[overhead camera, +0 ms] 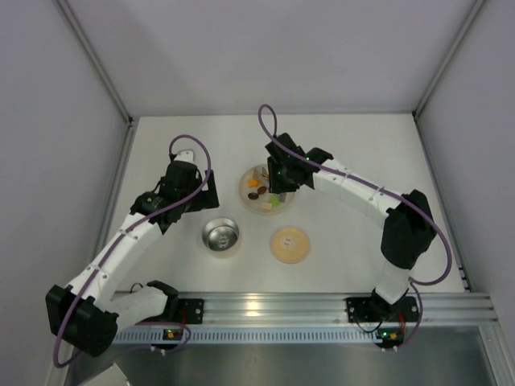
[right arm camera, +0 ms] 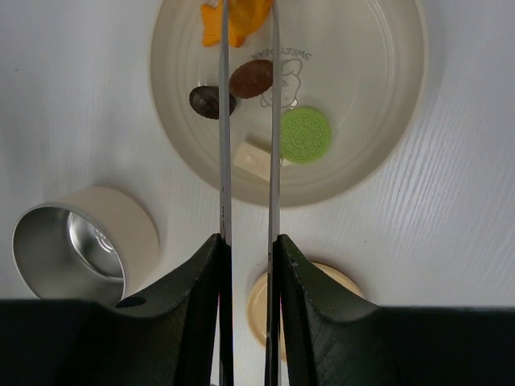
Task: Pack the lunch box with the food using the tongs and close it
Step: Pick up the fake food from the plate.
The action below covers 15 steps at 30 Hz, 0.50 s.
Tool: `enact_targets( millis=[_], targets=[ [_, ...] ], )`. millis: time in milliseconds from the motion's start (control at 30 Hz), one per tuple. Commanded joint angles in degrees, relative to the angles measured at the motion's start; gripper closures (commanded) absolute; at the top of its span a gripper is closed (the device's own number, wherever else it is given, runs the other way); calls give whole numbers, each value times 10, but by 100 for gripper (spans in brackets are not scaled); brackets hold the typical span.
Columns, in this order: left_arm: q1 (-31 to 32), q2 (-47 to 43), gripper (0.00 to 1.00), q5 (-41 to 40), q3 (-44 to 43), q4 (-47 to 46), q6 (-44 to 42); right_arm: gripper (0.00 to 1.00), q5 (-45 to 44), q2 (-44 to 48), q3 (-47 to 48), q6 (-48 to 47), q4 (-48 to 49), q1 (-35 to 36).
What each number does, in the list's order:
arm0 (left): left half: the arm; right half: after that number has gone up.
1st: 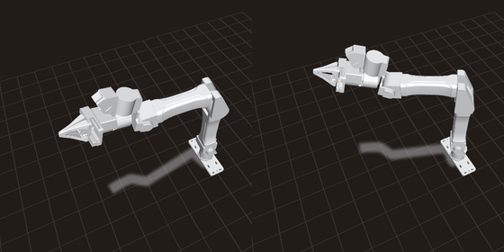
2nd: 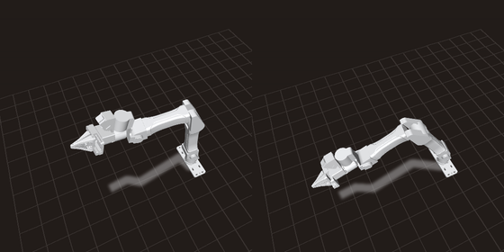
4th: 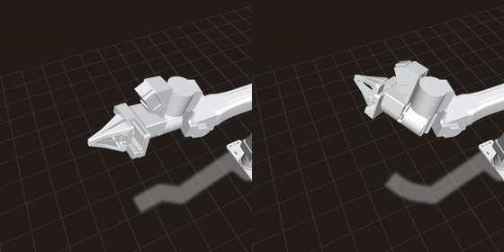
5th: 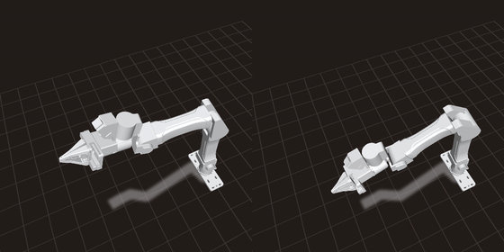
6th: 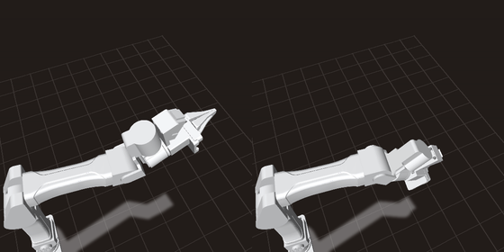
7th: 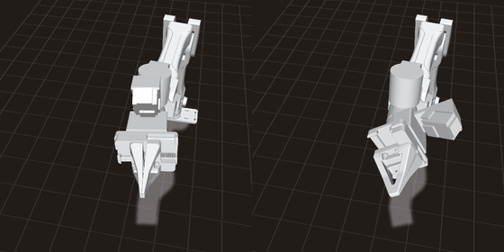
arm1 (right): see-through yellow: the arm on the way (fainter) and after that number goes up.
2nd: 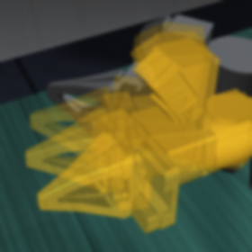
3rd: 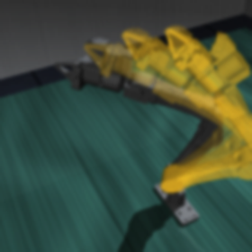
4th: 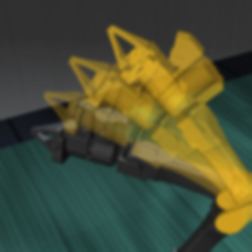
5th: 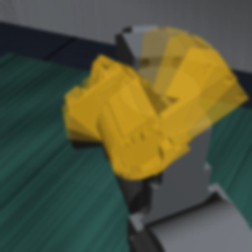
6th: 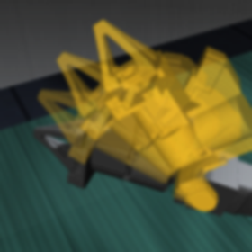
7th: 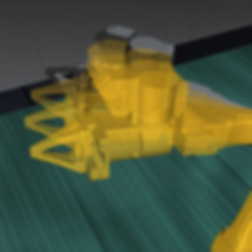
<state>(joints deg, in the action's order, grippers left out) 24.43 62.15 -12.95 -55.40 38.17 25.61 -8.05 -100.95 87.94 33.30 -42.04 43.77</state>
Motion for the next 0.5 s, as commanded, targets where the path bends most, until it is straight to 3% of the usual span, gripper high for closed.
enact_targets(
  millis=[0,467],
  targets=[
    [-1,-3,1,-6,-18,-2,5,78,0,16,31,6,21,11],
    [0,0,1,-6,-18,-2,5,86,0,75,26,-5,-3,12]
  ],
)
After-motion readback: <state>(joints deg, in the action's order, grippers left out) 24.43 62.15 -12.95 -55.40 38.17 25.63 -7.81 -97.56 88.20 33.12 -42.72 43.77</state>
